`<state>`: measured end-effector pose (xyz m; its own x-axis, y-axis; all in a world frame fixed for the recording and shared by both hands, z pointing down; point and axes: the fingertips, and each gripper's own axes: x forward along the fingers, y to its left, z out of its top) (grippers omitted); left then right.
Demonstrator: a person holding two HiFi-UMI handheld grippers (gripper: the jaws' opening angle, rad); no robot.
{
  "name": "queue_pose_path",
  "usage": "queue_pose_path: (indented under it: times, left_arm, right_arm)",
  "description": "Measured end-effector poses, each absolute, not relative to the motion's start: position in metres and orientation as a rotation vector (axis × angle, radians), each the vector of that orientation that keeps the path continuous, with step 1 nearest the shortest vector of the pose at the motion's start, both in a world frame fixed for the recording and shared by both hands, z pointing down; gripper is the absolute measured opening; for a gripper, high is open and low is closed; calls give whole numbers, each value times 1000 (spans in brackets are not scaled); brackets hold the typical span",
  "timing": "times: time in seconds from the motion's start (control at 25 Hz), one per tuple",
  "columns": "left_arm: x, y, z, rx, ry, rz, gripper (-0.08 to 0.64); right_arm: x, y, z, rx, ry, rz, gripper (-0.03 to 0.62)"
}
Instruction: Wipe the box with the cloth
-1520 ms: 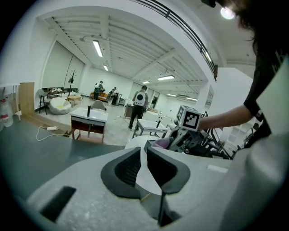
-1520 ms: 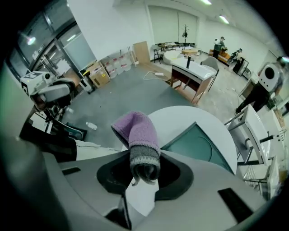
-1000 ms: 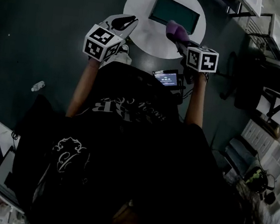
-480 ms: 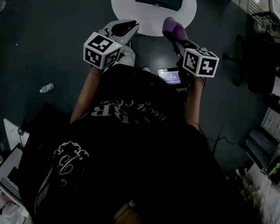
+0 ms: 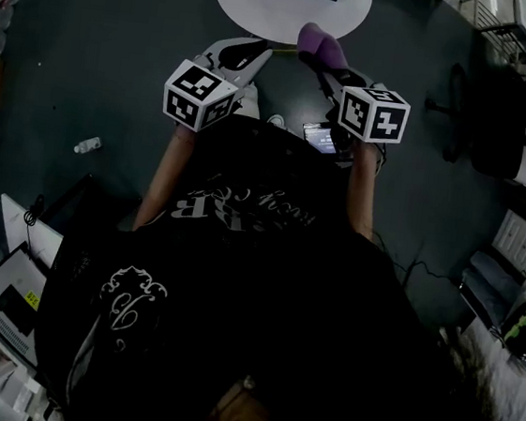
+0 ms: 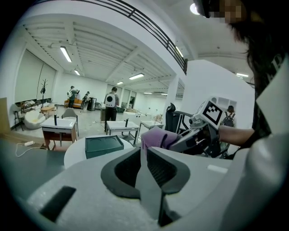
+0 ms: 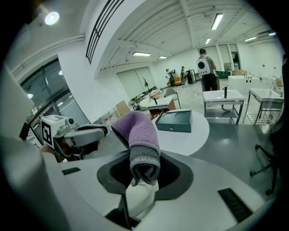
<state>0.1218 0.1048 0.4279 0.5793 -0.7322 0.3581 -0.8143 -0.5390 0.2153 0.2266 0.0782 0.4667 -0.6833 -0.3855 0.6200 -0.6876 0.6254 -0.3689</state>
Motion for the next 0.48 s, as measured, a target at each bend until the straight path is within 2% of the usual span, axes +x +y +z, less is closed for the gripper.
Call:
queue_pose_path:
  times: [0.48]
  left_arm:
    - [122,124,419,2455,-1317,327,40]
  right_arm:
    - [223,90,457,790,-2401,775,101]
